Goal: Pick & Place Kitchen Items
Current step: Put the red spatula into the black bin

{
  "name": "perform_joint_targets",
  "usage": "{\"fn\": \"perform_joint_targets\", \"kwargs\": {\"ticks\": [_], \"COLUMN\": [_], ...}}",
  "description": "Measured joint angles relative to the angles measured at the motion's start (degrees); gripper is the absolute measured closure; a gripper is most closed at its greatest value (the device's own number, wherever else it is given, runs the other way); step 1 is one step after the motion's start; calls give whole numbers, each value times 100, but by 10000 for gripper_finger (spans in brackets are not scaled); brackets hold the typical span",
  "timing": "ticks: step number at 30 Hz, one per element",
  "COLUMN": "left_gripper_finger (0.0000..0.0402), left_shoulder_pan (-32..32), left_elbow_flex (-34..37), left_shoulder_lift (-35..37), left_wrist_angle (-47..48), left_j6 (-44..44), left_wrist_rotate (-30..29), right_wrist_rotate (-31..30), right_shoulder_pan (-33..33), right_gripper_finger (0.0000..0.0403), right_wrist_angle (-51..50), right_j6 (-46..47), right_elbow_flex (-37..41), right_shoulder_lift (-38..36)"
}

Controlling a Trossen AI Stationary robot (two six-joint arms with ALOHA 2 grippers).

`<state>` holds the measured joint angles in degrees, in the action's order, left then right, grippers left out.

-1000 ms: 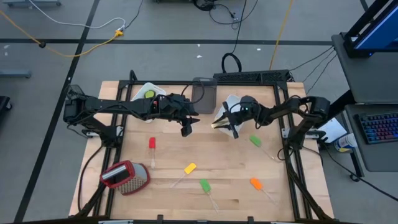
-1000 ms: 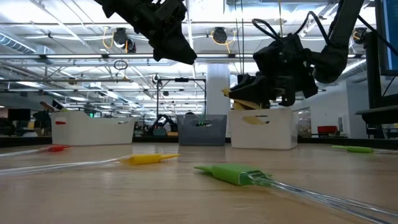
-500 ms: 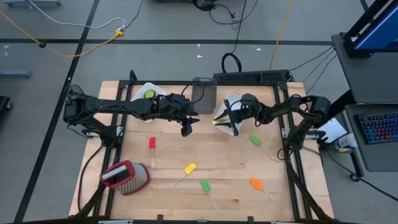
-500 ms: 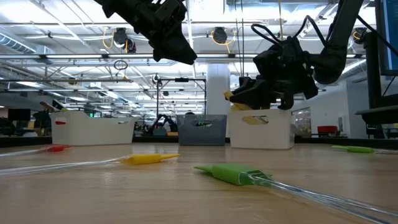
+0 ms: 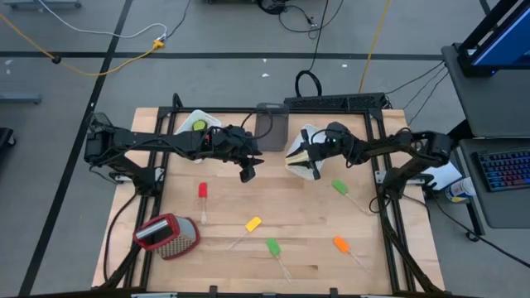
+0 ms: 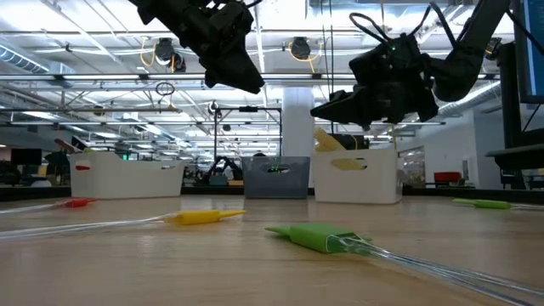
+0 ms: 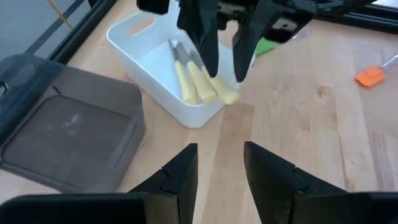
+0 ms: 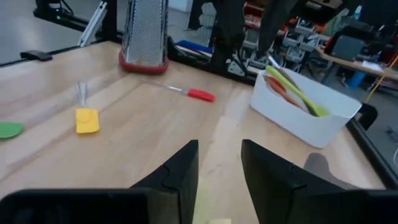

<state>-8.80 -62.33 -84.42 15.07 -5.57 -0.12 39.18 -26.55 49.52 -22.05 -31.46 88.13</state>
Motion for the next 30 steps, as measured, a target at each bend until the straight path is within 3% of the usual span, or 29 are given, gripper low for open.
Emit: {"fn": "perform_joint_targets", "kwargs": {"ticks": [7,15,20,25,30], "left_gripper_finger": [270,270,270,270,270], "left_shoulder_pan": [138,664,991,1247,1393], "left_elbow_flex": [0,0,0,0,168], "left_shoulder_lift": [0,0,0,0,2], "left_wrist_angle": [282,324,884,2354,3373], "left_j6": [-393,-1023,-2121,-3629,-5167], "left_wrist_rotate": [-6,-97,-795,-1511,-1789], "right_wrist_rotate": [-2,-5,-9,-11,-11], "right_shoulder_pan": [275,884,1233,1441,1517], "right_gripper_finger": [286,254,233,225,229], "right_wrist_angle": [-321,-309,-311,-313,-311], "right_j6": [208,517,550,546,434], "right_elbow_flex": [0,0,0,-1,0], "right_shoulder_lift": [-396,-460,-460,-459,-458]}}
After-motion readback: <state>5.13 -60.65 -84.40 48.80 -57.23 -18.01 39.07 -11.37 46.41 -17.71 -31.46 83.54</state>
